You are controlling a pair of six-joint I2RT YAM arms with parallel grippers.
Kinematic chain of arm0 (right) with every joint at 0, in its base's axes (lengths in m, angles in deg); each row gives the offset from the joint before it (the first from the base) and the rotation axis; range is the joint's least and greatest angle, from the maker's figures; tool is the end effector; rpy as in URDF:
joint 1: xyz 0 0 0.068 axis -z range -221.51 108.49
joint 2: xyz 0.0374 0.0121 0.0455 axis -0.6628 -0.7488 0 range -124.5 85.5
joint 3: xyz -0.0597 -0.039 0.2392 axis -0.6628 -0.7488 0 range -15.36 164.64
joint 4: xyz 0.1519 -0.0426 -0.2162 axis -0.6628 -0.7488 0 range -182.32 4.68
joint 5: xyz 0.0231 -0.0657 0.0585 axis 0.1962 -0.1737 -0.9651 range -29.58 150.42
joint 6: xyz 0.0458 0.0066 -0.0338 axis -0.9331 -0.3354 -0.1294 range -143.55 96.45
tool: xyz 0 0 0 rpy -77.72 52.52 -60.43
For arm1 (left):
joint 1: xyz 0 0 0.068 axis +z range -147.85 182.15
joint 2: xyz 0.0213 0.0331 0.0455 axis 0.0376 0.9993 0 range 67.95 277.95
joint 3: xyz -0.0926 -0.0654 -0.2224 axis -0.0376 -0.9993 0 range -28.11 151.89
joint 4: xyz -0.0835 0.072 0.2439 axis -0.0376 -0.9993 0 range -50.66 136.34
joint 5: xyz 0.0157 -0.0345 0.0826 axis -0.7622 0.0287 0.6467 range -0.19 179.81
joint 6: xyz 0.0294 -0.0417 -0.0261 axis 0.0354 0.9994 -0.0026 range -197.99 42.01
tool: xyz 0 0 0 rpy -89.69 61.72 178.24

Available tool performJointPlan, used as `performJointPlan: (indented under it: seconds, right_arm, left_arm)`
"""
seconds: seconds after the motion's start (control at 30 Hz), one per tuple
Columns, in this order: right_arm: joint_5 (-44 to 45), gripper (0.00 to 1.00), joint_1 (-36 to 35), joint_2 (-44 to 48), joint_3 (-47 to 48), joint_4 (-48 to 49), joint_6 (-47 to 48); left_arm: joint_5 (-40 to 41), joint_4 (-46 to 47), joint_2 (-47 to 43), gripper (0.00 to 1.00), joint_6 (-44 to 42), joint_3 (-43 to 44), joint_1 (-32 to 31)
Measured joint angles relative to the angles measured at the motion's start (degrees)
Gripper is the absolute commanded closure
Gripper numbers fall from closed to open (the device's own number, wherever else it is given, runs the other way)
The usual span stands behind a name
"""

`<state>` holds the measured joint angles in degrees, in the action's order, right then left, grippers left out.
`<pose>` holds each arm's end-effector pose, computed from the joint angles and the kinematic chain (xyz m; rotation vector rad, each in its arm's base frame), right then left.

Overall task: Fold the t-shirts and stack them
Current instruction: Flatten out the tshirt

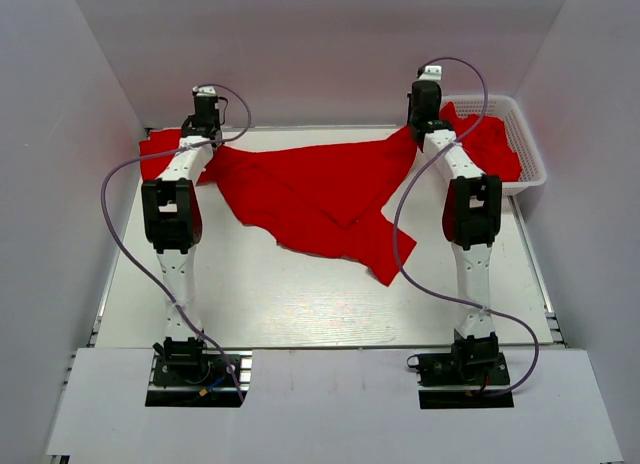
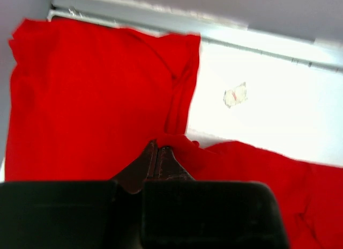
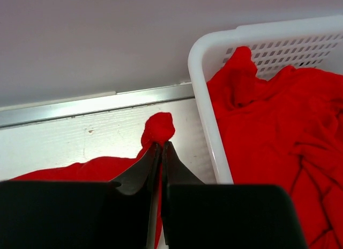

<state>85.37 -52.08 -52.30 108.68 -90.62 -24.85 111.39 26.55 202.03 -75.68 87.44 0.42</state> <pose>0.5548 0.0861 0.2371 0.1418 1.8747 -0.2720 0.5324 -0.0013 0.1934 -0.2142 2.2013 0.3819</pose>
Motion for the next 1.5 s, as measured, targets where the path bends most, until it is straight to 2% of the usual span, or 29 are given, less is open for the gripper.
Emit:
performJointPlan:
  seconds: [0.03, 0.07, 0.1, 0.17, 0.2, 0.23, 0.27, 0.3, 0.57, 0.7, 0.83, 1.0, 1.1, 1.33, 1.5]
  right_arm:
    - [0.04, 0.94, 0.0, -0.39, 0.02, 0.11, 0.13]
    - [0.15, 0.85, 0.0, -0.74, 0.02, 0.37, 0.2]
    - [0.35, 0.78, 0.0, -1.07, 0.02, 0.44, 0.26]
    - [0.61, 0.59, 0.0, -1.4, 0.02, 0.72, 0.35]
    - [0.7, 0.48, 0.02, -1.46, 0.02, 0.79, 0.37]
    - [0.83, 0.25, 0.02, -1.46, 0.02, 0.83, 0.83]
    - [0.94, 0.17, 0.02, -1.46, 0.04, 0.94, 1.11]
    - [1.14, 0.1, 0.02, -1.46, 0.26, 1.05, 1.77]
    - [-1.18, 0.1, -0.07, 0.5, -0.66, -0.39, 2.93]
    - [-4.44, 0.1, -0.79, 6.73, -3.37, -4.26, 3.26]
    - [-6.43, 0.1, -2.86, 16.98, -8.96, -8.37, 2.91]
    - [-10.67, 0.1, -6.16, 32.59, -25.99, -9.88, -1.09]
    - [-13.22, 0.1, -7.48, 37.92, -36.92, -11.17, -3.34]
    - [-20.2, 0.1, -8.76, 37.11, -52.19, -14.73, -7.63]
    - [-23.74, 0.1, -10.8, 37.03, -57.86, -13.75, -9.6]
  left_arm:
    - [0.17, -0.35, 0.26, 1.0, 0.2, 1.29, 0.04]
    - [0.46, -0.39, 0.44, 1.0, 0.5, 2.49, 0.13]
    - [0.55, -0.46, 0.44, 0.96, 0.61, 2.69, 0.13]
    - [0.9, -1.62, 0.52, 0.67, 1.07, 3.65, 0.28]
    - [1.01, -2.36, 0.57, 0.41, 1.16, 4.09, 0.35]
    - [1.14, -3.21, 0.59, 0.23, 1.18, 4.5, 0.42]
    - [1.25, -3.85, 0.63, 0.1, 1.38, 4.96, 0.48]
    - [1.46, -4.55, 0.63, 0.0, 2.34, 5.29, 0.52]
    - [-0.17, -6.86, 0.42, 0.0, 2.27, 7.1, 0.83]
    - [-4.33, -8.72, -0.85, 0.0, 2.49, 7.08, 0.85]
    - [-11.74, -9.79, -4.55, 0.0, 2.78, 5.7, 0.39]
    - [-21.38, -8.9, -13.16, 0.0, 4.55, -4.72, -1.73]
    - [-24.48, -8.11, -17.62, 0.0, 5.49, -13.11, -4.48]
    - [-28.26, -8.17, -19.08, 0.0, 7.93, -27.39, -12.28]
    - [-30.18, -6.54, -19.21, 0.0, 9.7, -35.8, -14.14]
